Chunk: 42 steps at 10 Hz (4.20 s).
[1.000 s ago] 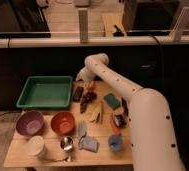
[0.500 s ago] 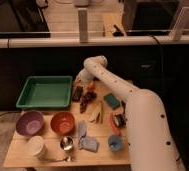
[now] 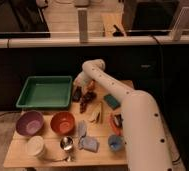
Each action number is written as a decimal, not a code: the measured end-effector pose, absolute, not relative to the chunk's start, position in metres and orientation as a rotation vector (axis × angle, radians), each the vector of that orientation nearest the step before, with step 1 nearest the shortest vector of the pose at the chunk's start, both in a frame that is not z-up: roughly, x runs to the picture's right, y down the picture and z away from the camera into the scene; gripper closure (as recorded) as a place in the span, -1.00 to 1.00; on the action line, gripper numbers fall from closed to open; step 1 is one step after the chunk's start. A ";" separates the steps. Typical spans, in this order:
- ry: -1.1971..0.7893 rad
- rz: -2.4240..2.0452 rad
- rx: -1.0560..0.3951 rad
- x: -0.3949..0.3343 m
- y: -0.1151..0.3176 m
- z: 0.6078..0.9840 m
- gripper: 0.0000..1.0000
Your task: Wipe tray with eraser
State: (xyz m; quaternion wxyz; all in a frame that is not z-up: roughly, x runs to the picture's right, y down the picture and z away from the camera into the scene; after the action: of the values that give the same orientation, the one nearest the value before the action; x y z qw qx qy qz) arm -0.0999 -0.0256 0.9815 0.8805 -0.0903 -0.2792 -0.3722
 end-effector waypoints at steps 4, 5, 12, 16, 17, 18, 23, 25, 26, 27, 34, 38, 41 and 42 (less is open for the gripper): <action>-0.575 -0.799 -0.202 -0.102 -0.019 0.990 -0.22; -0.573 -0.800 -0.205 -0.101 -0.018 0.992 -0.22; -0.560 -0.819 -0.229 -0.102 -0.008 1.002 -0.22; -0.554 -0.829 -0.236 -0.103 -0.005 1.004 -0.22; -0.552 -0.833 -0.239 -0.104 -0.004 1.005 -0.22; -0.552 -0.837 -0.240 -0.106 -0.003 1.005 -0.22; -0.545 -0.841 -0.249 -0.106 0.000 1.006 0.52; -0.541 -0.840 -0.252 -0.105 0.000 1.006 0.83; -0.541 -0.836 -0.253 -0.104 0.000 1.007 0.86; -0.537 -0.828 -0.253 -0.101 0.000 1.007 0.85; -0.487 -0.772 -0.193 -0.057 -0.027 0.987 0.62; -0.498 -0.747 -0.152 -0.050 -0.041 0.969 0.62; -0.519 -0.725 -0.110 -0.045 -0.058 0.945 0.62; -0.535 -0.722 -0.094 -0.046 -0.061 0.939 0.62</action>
State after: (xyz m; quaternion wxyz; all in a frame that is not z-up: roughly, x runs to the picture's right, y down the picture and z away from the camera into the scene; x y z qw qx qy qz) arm -0.0458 -0.0609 0.9386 0.8998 -0.0454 -0.2584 -0.3486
